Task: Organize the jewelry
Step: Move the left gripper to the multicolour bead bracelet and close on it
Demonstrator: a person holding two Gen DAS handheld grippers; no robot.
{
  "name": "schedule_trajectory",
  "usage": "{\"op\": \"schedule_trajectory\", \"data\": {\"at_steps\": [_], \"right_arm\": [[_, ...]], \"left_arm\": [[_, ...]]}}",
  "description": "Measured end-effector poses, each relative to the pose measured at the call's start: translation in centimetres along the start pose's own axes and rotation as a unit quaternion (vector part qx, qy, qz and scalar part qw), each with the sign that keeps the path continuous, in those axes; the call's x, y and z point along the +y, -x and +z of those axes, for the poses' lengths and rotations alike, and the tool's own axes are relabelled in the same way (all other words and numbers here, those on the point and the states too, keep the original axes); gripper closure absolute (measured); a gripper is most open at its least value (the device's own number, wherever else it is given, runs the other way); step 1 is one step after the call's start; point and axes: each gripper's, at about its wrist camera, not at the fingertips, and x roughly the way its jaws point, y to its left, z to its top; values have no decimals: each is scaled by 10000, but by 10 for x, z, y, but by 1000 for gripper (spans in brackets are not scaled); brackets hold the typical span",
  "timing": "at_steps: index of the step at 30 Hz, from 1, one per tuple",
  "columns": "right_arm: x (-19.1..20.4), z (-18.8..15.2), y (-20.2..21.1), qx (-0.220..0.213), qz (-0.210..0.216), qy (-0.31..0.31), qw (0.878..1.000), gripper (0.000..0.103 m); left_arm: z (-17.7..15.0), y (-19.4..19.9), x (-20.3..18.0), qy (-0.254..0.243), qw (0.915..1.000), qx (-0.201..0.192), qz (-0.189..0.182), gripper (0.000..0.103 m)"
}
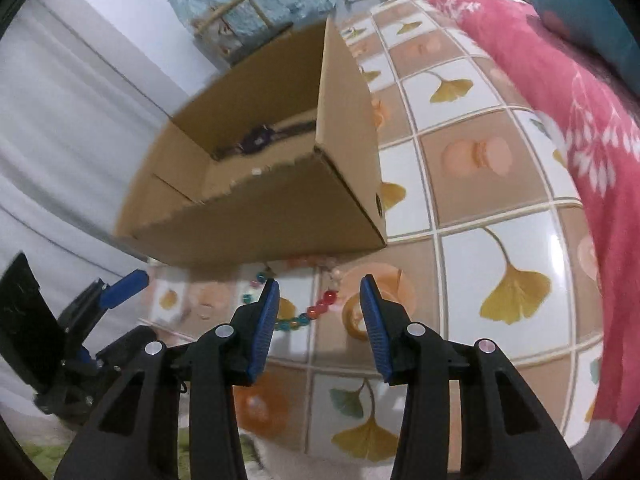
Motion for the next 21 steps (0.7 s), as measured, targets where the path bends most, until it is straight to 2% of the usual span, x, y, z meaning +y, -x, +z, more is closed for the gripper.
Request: {"op": "schedule_trajectory", "data": {"at_steps": [9, 12, 17, 21], "right_arm": [[26, -2, -40, 37, -584, 596, 9965, 69], [28, -2, -47, 74, -667, 657, 9956, 77], [30, -4, -52, 64, -918, 770, 9928, 85], [29, -5, -55, 139, -960, 691, 9929, 89]], "left_arm": [[-2, -51, 5, 173, 9981, 425, 422, 65], [-2, -63, 7, 189, 9965, 601, 541, 70], [-9, -76, 11, 246, 9941, 890, 567, 71], [-10, -82, 14, 222, 9938, 882, 639, 72]]}}
